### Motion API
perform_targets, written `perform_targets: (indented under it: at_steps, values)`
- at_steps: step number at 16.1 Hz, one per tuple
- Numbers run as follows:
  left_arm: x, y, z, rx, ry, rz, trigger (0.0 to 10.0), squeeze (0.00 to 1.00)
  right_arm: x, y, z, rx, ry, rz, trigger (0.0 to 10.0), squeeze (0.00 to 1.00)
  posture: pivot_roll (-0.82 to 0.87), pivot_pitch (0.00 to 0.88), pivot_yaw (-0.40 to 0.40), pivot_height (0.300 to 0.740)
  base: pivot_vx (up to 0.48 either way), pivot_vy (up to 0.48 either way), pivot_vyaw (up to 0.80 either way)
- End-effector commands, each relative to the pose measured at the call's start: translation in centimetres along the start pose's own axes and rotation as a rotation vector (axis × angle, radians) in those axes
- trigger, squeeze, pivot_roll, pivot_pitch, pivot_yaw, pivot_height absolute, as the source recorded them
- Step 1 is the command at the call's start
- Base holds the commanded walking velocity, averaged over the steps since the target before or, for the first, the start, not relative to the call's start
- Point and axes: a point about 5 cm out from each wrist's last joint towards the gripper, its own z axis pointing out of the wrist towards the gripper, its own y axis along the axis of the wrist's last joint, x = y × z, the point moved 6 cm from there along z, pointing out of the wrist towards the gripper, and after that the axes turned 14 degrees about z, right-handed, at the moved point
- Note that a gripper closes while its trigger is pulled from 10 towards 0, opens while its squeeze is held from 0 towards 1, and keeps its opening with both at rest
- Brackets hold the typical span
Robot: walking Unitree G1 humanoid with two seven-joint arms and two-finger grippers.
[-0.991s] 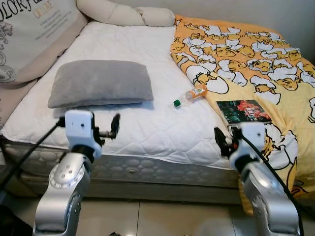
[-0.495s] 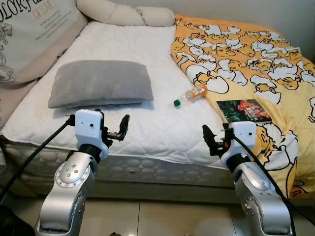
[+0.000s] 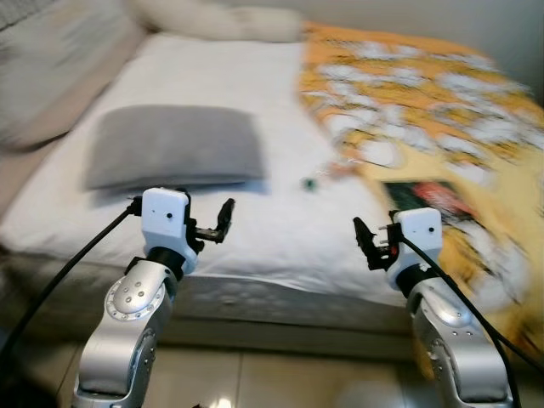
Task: Clean up the room
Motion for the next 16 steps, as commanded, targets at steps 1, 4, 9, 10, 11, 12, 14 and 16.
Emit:
perform_targets:
  at_steps: [1,4,9,10,11,12,14,16]
  values:
    - [-0.01,0.06,0.03,-0.002,-0.002,0.001,10.0,0.00,0.23,0.33,0.01,-0.018,0.010,0.027,10.0,0.00,0.00,0.000,-0.054,0.740,0.349,0.000,0.00]
    - [0.02,0.00,-0.04,0.000,-0.001,-0.003,10.0,0.00,0.33,0.50,0.23,-0.019,0.019,0.042,10.0,0.00,0.00,0.000,-0.058,0.740,0.347,0.000,0.00]
    - [0.03,0.04,0.02,0.002,-0.004,-0.004,10.0,0.00,0.16,0.60,0.55,-0.023,0.008,0.047,10.0,0.00,0.00,0.000,-0.056,0.740,0.346,0.000,0.00]
    - [-0.01,0.07,0.08,0.002,-0.007,-0.001,10.0,0.00,0.11,0.70,0.66,-0.024,0.006,0.049,10.0,0.00,0.00,0.000,-0.052,0.740,0.349,0.000,0.00]
    - [-0.08,0.08,0.11,0.002,-0.012,0.001,10.0,0.00,0.10,0.75,0.70,-0.025,0.007,0.050,10.0,0.00,0.00,0.000,-0.051,0.740,0.349,0.000,0.00]
    - [-0.14,0.12,0.16,0.001,-0.016,0.002,10.0,0.00,0.05,0.80,0.76,-0.027,0.004,0.048,10.0,0.00,0.00,0.000,-0.048,0.740,0.349,0.000,0.00]
    - [-0.22,0.25,0.29,-0.002,-0.024,0.004,10.0,0.00,-0.14,0.70,0.90,-0.021,-0.009,0.053,10.0,0.00,0.00,0.000,-0.047,0.740,0.349,0.000,0.00]
    - [-0.36,0.37,0.42,-0.005,-0.033,0.005,10.0,0.00,-0.21,0.41,0.99,-0.002,-0.009,0.078,10.0,0.00,0.00,0.000,-0.044,0.740,0.351,0.000,-0.69]
